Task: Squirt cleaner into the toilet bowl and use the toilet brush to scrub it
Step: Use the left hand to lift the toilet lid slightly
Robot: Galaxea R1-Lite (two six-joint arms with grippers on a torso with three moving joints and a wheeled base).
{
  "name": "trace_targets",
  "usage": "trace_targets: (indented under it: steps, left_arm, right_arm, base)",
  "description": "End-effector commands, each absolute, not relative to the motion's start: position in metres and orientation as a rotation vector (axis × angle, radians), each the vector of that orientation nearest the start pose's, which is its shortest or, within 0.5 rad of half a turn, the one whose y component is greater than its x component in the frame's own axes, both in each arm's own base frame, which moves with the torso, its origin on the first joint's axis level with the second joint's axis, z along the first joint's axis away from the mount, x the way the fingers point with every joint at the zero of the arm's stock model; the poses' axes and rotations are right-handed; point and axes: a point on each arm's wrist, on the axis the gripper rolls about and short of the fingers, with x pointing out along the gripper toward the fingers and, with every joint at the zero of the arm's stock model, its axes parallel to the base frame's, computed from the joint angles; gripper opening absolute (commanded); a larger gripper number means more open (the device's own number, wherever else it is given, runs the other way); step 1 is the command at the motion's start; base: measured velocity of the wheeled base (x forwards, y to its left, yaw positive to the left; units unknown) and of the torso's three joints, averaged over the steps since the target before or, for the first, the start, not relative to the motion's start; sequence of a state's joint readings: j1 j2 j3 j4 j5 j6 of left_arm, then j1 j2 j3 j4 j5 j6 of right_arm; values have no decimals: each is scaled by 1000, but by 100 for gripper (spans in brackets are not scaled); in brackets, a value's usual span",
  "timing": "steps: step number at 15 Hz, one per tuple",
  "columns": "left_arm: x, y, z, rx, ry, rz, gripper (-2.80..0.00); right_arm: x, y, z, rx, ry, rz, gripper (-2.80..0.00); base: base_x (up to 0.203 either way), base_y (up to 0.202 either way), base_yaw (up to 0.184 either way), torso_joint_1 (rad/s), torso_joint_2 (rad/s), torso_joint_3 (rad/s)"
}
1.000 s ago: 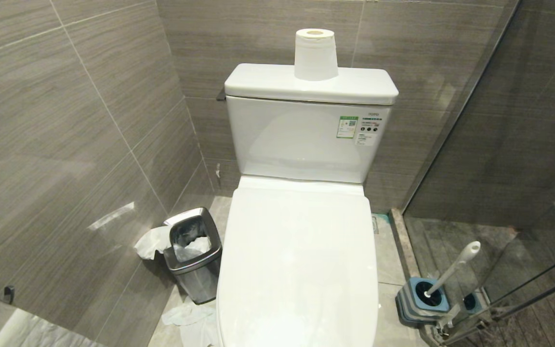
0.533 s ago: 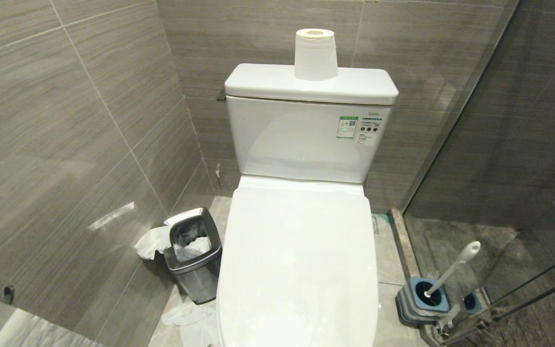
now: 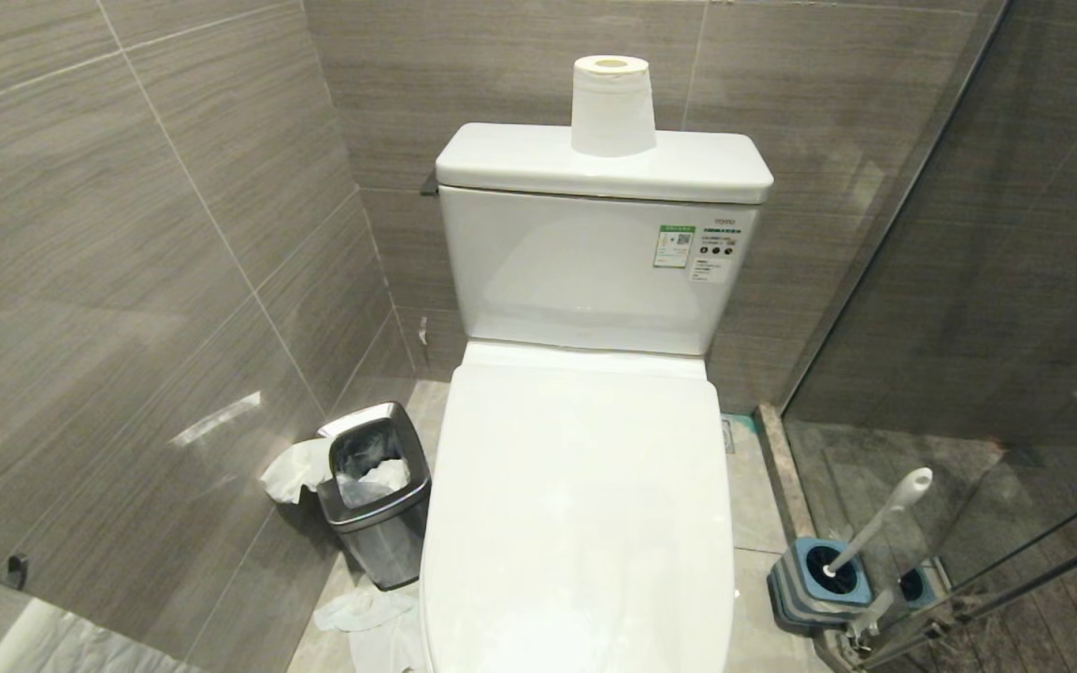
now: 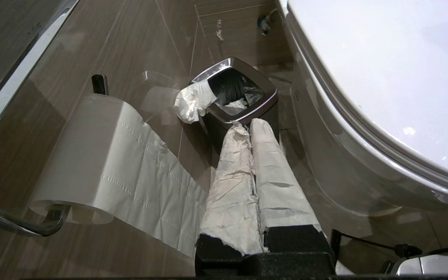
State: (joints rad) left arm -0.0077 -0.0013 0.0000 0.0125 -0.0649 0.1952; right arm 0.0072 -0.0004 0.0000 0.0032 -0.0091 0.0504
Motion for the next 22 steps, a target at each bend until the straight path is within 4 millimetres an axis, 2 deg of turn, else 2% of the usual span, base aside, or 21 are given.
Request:
trace_targets:
  steps: [1,6,22]
  left_arm:
    - [-23,-1,73,187,9,-72,-280]
    - [-23,-1,73,131,13,-64,-280]
    - [-23,-1,73,130,13,-62,-280]
  right_arm:
    - [-23,0,75,51,3,-2,-280]
    - [-23,0,75,51,3,-2,-280]
    - [-23,0,75,51,3,-2,-280]
  base:
    - [0,0,0,0,0,0]
    - [0,0,0,0,0,0]
    - [0,0,0,0,0,0]
